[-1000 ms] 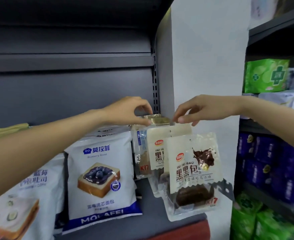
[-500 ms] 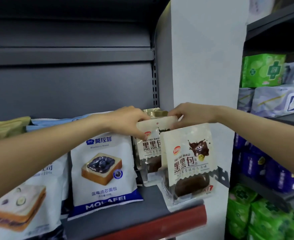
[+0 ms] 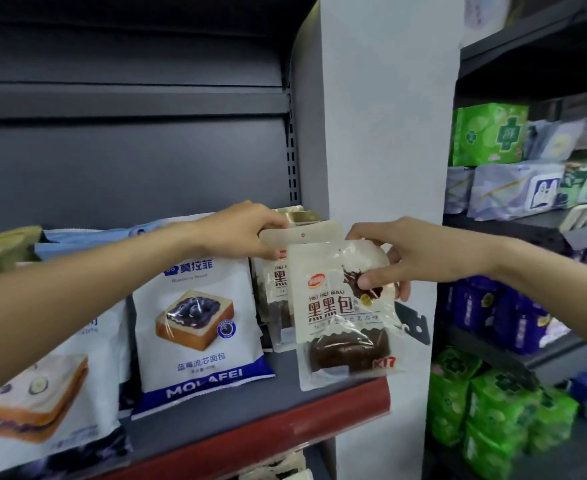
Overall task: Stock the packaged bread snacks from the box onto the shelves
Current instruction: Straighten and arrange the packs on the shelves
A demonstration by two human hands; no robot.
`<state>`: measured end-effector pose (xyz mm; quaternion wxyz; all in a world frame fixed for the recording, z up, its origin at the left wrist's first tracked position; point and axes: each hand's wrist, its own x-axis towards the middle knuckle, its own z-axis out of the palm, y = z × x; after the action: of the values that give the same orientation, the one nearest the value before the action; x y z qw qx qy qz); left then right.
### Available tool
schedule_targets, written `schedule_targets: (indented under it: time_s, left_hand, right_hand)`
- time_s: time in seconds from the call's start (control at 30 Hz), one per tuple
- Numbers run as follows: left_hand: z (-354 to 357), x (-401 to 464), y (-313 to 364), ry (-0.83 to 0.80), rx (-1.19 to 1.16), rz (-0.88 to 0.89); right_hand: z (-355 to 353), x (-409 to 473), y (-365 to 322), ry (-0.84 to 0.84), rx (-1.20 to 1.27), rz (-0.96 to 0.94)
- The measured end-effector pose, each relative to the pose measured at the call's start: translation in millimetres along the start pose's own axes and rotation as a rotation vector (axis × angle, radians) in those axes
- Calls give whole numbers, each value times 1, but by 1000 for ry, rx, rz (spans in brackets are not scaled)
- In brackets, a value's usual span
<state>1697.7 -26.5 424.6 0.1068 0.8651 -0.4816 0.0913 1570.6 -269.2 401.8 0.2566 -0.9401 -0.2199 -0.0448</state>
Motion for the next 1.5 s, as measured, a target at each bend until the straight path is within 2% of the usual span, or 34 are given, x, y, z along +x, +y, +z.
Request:
schedule_targets:
  time_s: [0.23,0.5,0.63,0.73,0.9,0.97,1.03,1.17,1.3,1.5]
  left_hand:
    - [2,-3,-1,11,-57,40]
    - [0,-8,-5,25,-121,0]
    - [-18,-4,-16,164,-173,-24]
    - [-31,5,-36,232,-56,-86]
    - [-33,27,-52,83,59,-214]
    - [-27,32,-50,8,90,-216]
    - [-20,36,-48,13,160,-183]
    - [-17,33,-42,49,202,-159]
    - [-17,28,-41,54,170,-200]
    - [-21,22,-34,71,119,-244]
  right_hand:
    - [16,14,-9,-88,-21,-38]
    - [-2,8,-11,19,37,8]
    - [-26,16,-6,129,66,-22]
    - [-38,42,4,192,-72,-42]
    - [-38,107,8,107,-344,-42]
    - [-33,133,6,35,-552,-34]
    - [-28,152,1,8,-680,-44]
    - [-30,178,-5,57,-625,8]
    - [-25,196,-6,-39,-651,138]
    - [-24,194,-3,-88,-692,220]
